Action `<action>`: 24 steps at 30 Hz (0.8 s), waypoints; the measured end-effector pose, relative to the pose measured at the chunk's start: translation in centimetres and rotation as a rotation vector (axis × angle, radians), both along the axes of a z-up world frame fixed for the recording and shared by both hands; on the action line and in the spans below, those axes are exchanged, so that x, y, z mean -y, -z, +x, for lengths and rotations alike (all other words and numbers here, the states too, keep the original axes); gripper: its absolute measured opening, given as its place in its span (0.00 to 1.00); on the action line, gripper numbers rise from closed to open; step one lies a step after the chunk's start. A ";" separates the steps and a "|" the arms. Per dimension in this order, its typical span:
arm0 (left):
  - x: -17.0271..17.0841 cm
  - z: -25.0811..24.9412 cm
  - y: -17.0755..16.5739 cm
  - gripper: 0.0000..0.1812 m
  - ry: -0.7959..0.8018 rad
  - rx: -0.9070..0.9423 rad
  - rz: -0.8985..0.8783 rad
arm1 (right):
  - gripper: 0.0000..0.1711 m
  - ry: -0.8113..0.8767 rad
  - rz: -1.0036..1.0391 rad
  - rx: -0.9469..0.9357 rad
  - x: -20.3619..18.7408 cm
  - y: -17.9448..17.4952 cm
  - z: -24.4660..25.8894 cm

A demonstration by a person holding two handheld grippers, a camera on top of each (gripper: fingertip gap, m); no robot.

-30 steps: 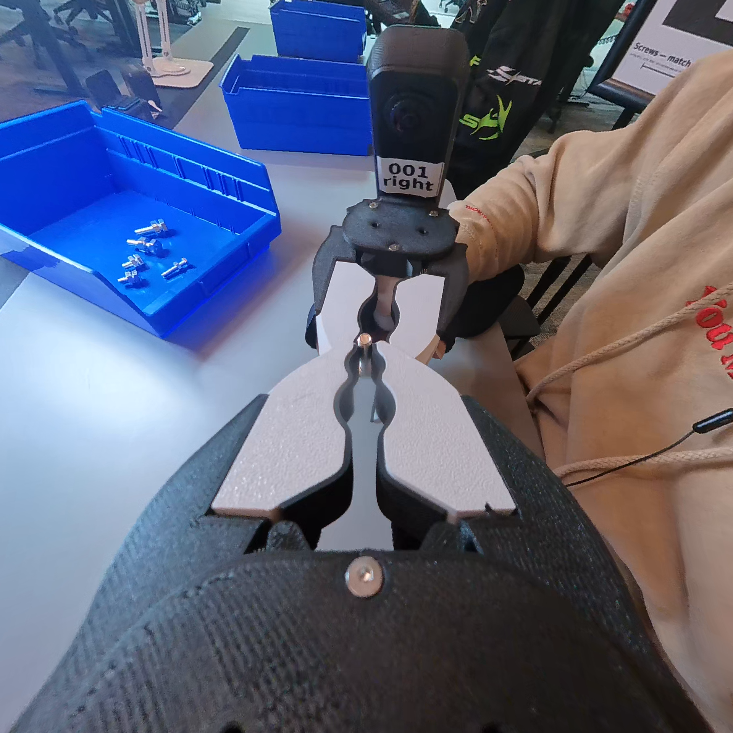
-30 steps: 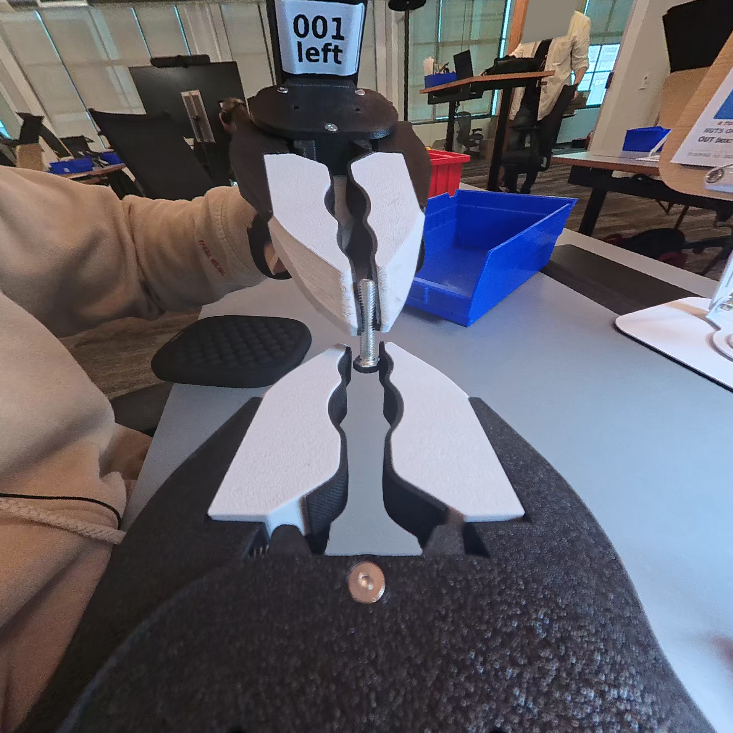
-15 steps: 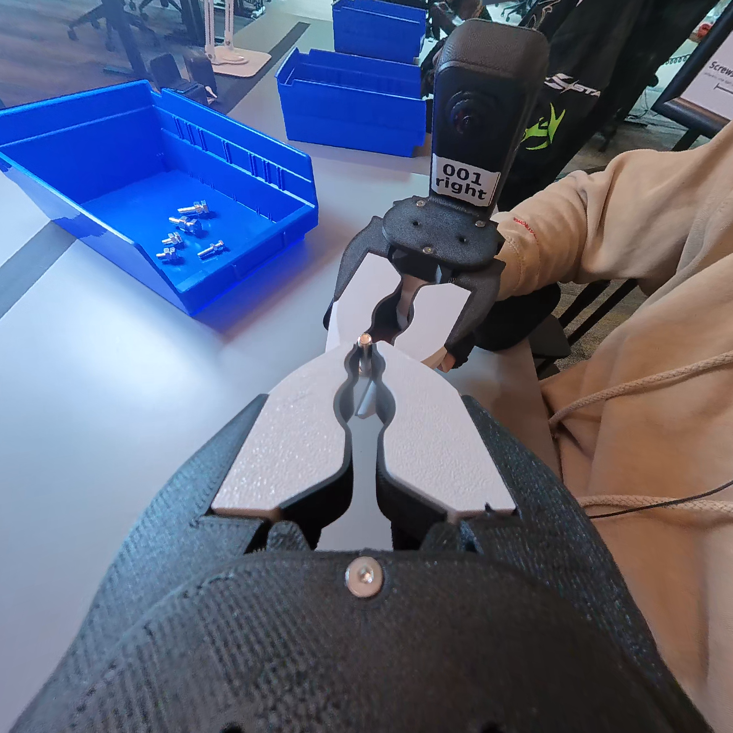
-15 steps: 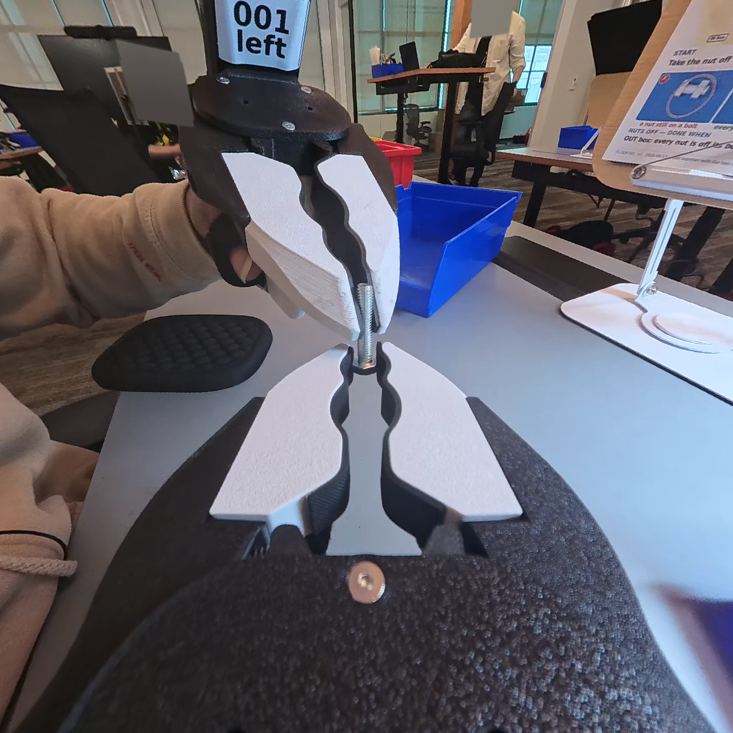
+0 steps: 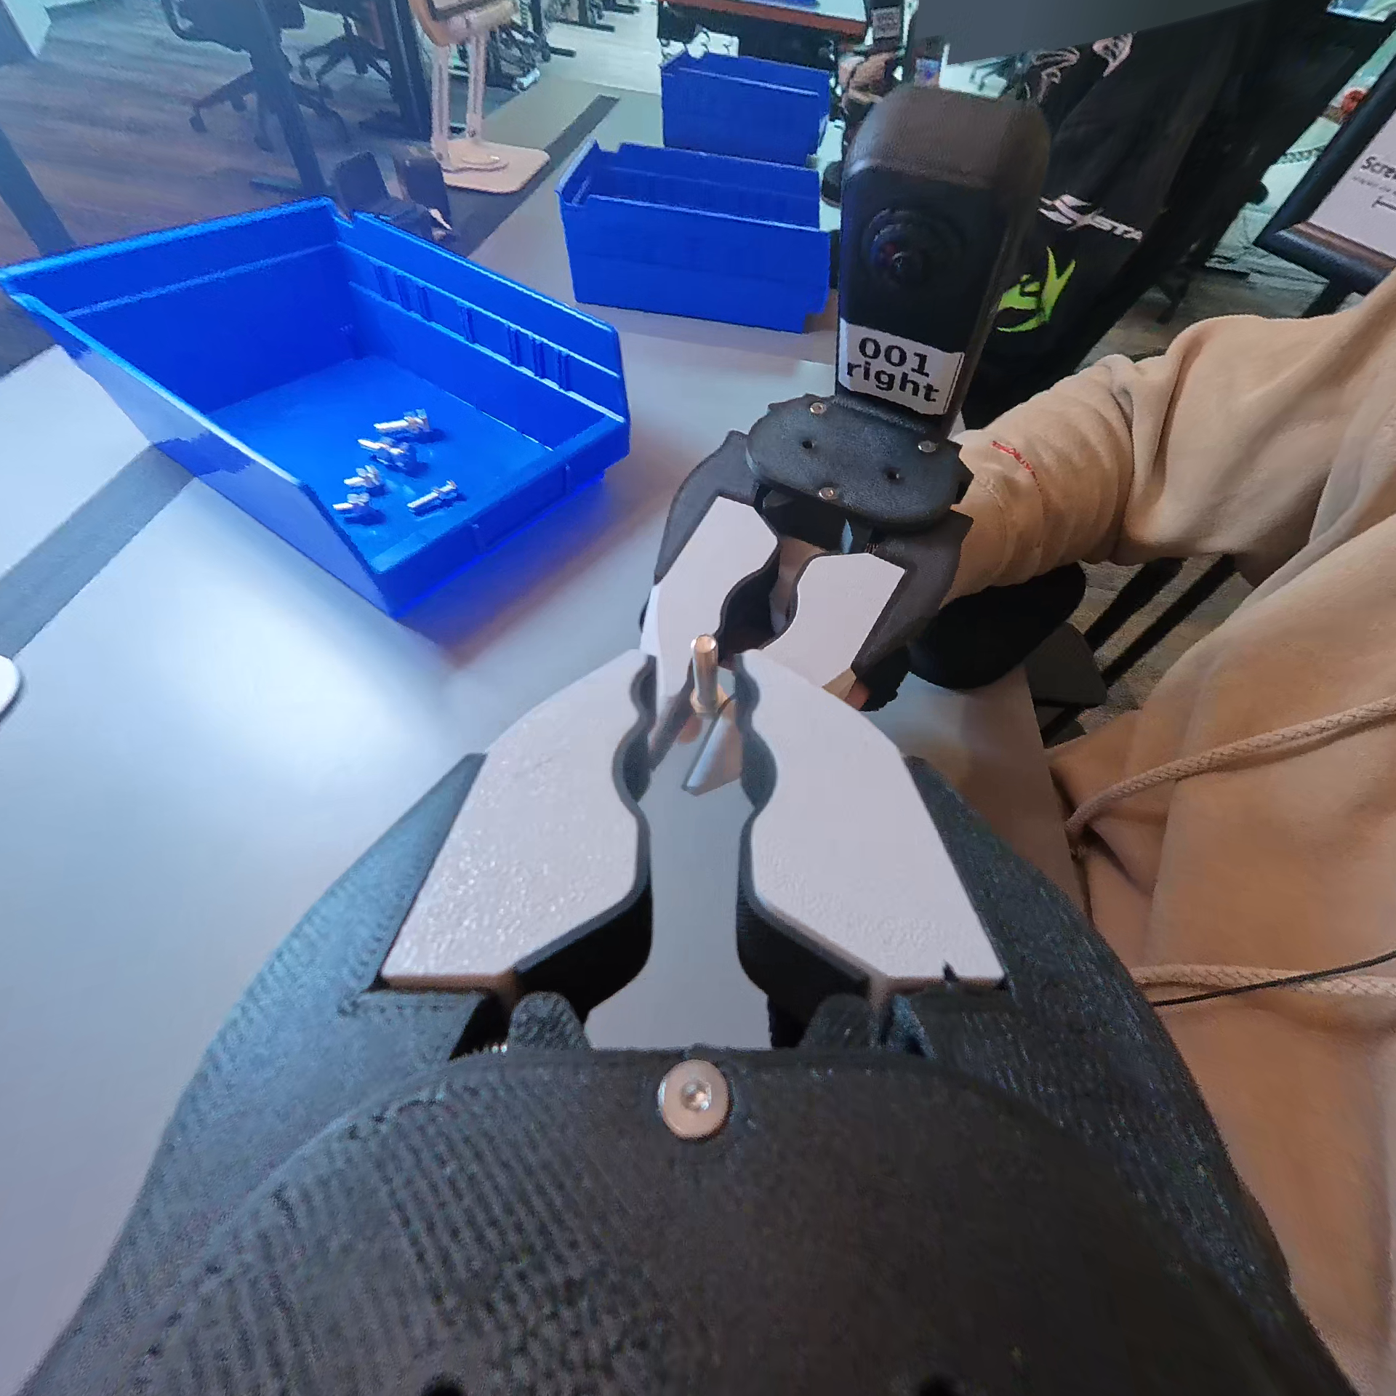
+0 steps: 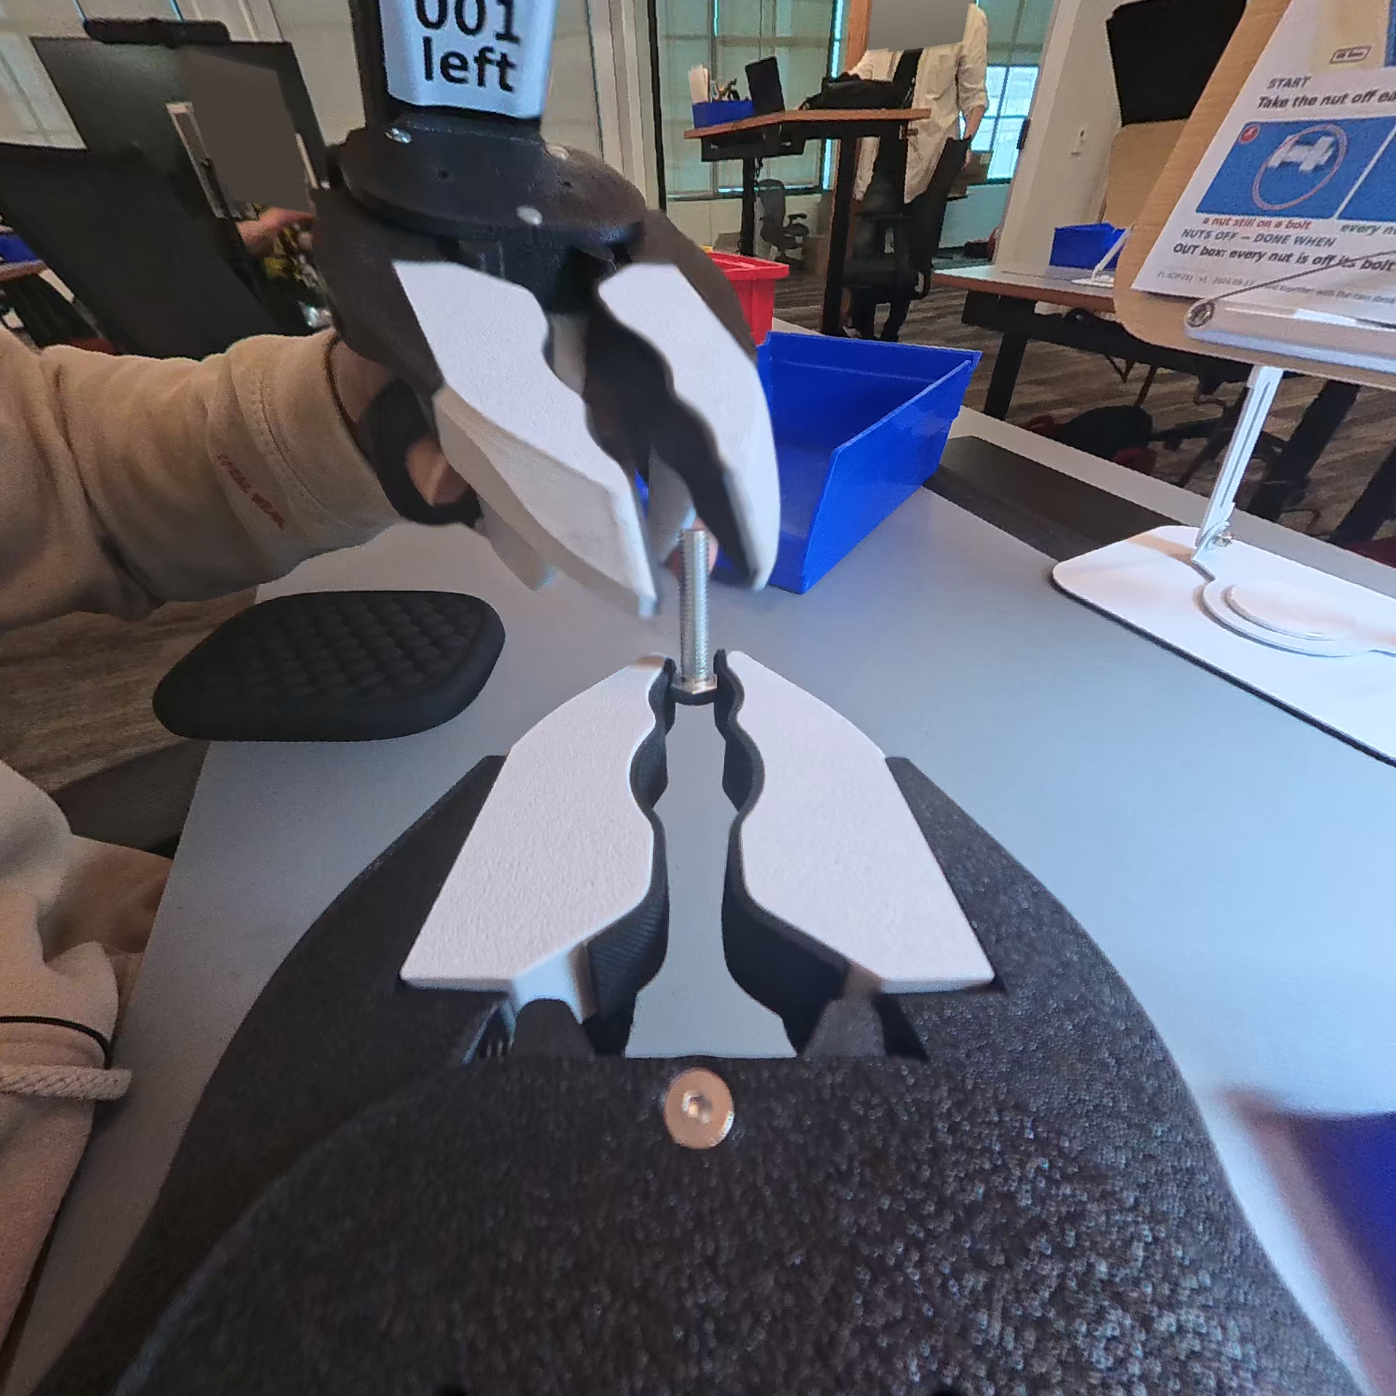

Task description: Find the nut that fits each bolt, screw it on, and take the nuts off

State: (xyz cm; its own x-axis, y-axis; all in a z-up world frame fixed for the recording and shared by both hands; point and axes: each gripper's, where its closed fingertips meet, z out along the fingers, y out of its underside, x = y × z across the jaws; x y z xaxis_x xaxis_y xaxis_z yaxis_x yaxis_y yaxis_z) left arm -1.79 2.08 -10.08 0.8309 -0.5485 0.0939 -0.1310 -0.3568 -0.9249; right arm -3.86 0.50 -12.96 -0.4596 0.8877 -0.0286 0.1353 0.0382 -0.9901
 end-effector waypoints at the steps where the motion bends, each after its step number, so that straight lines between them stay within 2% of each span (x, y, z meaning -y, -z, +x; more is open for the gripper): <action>1: 0.1 -0.6 -0.5 0.14 -0.015 -0.007 0.011 | 0.06 0.001 -0.007 0.008 -0.2 0.1 0.0; 3: 0.6 -3.7 -1.7 0.14 -0.095 -0.070 0.027 | 0.06 0.001 -0.025 0.023 -0.7 0.1 0.2; 6: 2.6 -12.3 -2.9 0.13 -0.308 -0.219 -0.037 | 0.06 0.017 -0.012 0.027 -2.1 -0.1 0.8; 9: 7.0 -22.6 -0.9 0.09 -0.509 -0.409 -0.301 | 0.06 0.038 -0.019 0.042 -3.8 -0.2 1.5; 12: 13.1 -29.6 3.8 0.09 -0.565 -0.492 -0.704 | 0.06 0.053 -0.041 0.062 -5.1 0.2 2.1; 14: 16.8 -31.6 7.3 0.10 -0.554 -0.467 -0.960 | 0.06 0.057 -0.045 0.071 -5.5 0.5 2.2; 16: 19.2 -32.6 10.3 0.11 -0.522 -0.458 -1.138 | 0.06 0.055 -0.039 0.077 -5.5 0.7 2.3; 19: 20.8 -33.4 13.0 0.09 -0.466 -0.503 -1.286 | 0.06 0.050 -0.022 0.085 -5.3 0.9 2.2; 24: 21.0 -33.4 14.8 0.10 -0.387 -0.551 -1.409 | 0.06 0.040 -0.034 0.102 -5.4 1.5 2.1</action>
State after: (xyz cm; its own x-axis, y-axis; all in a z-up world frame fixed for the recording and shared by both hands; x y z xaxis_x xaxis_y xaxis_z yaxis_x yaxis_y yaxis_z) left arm -35.14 -18.88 -24.85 0.9991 -0.0360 -0.0232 -0.0274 -0.9532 0.3012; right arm -1.78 5.90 -14.43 -0.4172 0.9028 -0.1044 0.2365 -0.0030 -0.9716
